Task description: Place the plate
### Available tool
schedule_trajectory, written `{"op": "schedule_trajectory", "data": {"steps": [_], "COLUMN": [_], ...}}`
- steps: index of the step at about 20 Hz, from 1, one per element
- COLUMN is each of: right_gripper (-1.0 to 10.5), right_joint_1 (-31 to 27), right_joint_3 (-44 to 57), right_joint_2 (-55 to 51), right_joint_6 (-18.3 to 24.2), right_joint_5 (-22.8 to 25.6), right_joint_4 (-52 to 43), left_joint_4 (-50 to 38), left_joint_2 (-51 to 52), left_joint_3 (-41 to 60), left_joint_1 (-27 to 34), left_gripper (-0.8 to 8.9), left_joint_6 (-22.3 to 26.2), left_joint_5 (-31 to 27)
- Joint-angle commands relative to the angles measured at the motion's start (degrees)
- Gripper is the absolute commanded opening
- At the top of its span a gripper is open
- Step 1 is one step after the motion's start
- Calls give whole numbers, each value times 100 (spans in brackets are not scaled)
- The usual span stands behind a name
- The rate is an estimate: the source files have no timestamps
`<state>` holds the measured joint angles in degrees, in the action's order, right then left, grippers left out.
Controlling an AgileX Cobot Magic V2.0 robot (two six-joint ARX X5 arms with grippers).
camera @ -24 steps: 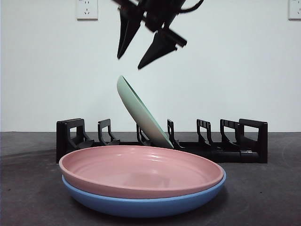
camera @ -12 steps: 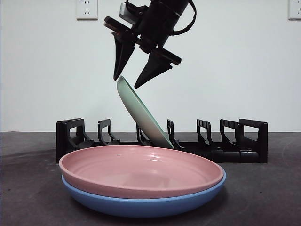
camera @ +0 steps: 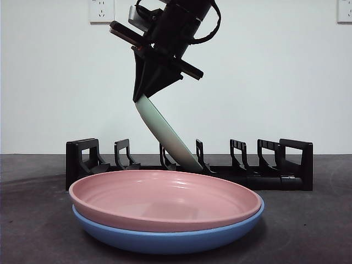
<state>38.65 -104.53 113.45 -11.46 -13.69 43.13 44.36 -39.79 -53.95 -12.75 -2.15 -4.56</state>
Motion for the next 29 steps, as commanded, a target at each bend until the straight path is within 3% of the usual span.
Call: {"op": "schedule_trajectory", "data": {"steps": [1,8,18,23,29], "right_gripper": [13,13,13,13,13], "right_joint_1": [50,55,177,636,1530], "right_joint_3": [-173,-179,-179,-24,1508], "right_joint_2": [114,-350,-1626,-2194,-2879], "right_joint_6": [22,55,476,778,876], "right_joint_5": [7,-343,-315,566,809], "right_joint_4": [-20,28,286,595,-356], "left_joint_4": [-66,-68,-66,-61,-55], "left_joint_2": [-37,-37,-37,-37,-37], "left_joint_3": [-105,-105,-105,-105,-105], "left_joint_1": [0,0,0,0,0], "left_gripper": [312,312,312,312,312], "left_joint_6": [0,0,0,-7,-26], "left_joint_5": [-20,-20,-20,-20,-20]}}
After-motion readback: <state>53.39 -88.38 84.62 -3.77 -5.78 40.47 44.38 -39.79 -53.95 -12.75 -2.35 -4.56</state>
